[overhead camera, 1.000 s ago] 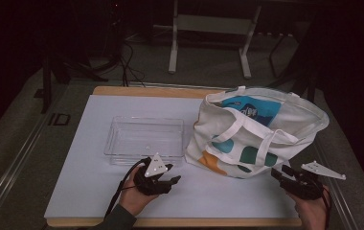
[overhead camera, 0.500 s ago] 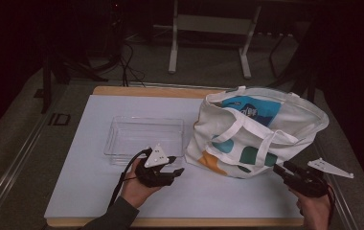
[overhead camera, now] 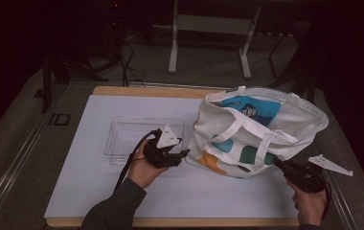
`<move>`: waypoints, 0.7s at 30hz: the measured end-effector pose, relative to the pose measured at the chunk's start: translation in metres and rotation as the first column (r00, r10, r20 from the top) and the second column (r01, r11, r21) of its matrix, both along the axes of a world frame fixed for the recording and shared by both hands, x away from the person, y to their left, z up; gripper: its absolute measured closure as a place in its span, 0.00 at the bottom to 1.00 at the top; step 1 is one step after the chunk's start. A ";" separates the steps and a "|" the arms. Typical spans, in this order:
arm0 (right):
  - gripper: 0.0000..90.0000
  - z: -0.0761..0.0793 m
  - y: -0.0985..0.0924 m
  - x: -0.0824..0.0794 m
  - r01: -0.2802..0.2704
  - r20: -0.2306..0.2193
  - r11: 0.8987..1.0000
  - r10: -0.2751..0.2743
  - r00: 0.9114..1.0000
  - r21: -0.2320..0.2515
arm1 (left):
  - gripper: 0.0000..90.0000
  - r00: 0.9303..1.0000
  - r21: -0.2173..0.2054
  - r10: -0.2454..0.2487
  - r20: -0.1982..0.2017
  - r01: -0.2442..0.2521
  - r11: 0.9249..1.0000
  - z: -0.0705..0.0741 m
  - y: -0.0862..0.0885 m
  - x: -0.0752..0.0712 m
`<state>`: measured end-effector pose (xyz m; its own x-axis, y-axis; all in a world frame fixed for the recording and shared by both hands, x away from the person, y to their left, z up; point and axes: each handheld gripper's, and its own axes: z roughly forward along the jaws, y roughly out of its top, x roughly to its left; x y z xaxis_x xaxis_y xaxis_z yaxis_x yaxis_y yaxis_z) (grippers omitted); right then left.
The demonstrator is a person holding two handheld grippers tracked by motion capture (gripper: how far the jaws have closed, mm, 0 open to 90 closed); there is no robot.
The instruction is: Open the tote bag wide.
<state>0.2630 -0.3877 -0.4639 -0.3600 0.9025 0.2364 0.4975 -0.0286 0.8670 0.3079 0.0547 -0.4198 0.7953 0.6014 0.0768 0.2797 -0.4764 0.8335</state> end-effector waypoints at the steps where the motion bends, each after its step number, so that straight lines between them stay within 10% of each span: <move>1: 0.74 0.000 0.000 0.000 0.001 0.002 1.000 -0.001 1.000 0.000 | 0.58 1.000 0.003 0.002 0.005 -0.002 1.000 0.003 -0.002 0.004; 21: 0.95 0.002 0.003 -0.004 0.022 0.058 0.999 -0.020 0.998 -0.029 | 0.68 0.999 -0.017 0.031 0.043 -0.030 0.999 0.037 -0.037 0.061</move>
<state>0.2593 -0.3850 -0.4621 -0.3531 0.9163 0.1889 0.4464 -0.0125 0.8948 0.3692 0.0180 -0.3823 0.7727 0.6266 0.1011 0.2572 -0.4546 0.8527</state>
